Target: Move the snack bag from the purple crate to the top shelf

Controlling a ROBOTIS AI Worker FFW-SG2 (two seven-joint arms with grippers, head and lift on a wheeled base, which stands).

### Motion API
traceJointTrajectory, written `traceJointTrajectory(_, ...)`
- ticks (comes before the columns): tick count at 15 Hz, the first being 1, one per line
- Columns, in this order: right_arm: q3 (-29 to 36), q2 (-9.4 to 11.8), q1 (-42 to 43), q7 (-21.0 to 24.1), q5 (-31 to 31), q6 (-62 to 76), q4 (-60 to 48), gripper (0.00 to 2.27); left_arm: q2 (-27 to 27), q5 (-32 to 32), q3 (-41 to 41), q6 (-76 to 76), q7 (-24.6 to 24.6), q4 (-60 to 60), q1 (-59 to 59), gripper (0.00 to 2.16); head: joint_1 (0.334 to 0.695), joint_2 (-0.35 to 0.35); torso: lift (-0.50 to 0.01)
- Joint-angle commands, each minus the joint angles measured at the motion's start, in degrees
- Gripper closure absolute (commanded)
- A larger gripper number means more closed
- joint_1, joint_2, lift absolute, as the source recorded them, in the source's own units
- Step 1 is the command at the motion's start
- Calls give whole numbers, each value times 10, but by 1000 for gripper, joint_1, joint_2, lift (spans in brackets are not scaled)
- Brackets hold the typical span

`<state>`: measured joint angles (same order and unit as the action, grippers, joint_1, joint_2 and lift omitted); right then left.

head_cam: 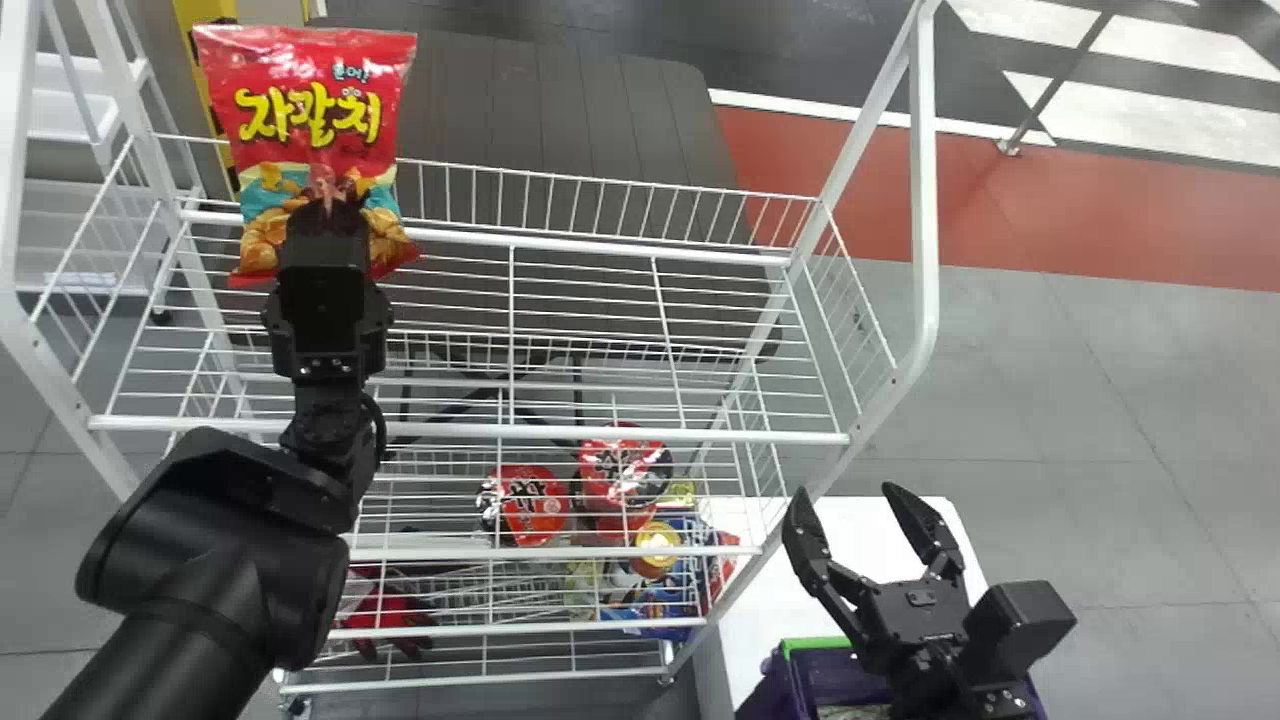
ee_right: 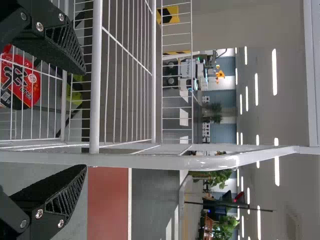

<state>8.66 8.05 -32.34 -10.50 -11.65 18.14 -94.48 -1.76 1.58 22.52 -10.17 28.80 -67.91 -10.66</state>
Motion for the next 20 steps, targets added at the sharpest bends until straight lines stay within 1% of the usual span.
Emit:
traceJointTrajectory(1,-4,-1,1,2,6,0,0,171,-10,1,-29,-29,-15,1,9,1001,695,-206,0)
traceJointTrajectory(3,-10,-1,4,6,12,-5,0,171,-17,1,-52,-41,-27,3,16,1001,695,-184,0)
traceJointTrajectory(5,-13,-3,5,7,16,-5,-1,171,-22,7,-53,-57,-31,8,20,1001,695,-148,0)
traceJointTrajectory(10,-13,-8,6,7,20,-4,0,171,-24,16,-66,-82,-61,37,20,998,695,-118,0)
traceJointTrajectory(15,-13,-8,3,7,19,2,0,171,-17,30,-65,-99,-77,72,13,977,695,-121,0)
traceJointTrajectory(16,-13,-8,3,7,20,4,0,171,-16,33,-64,-99,-80,74,11,863,695,-121,0)
traceJointTrajectory(18,-12,-8,1,7,19,5,0,171,-12,38,-63,-99,-84,84,5,846,695,-123,0)
traceJointTrajectory(19,-11,-8,0,7,19,7,0,171,-12,38,-60,-99,-85,89,1,765,695,-127,0)
traceJointTrajectory(20,-10,-8,-1,7,18,12,0,171,-12,38,-59,-99,-85,91,0,761,695,-130,0)
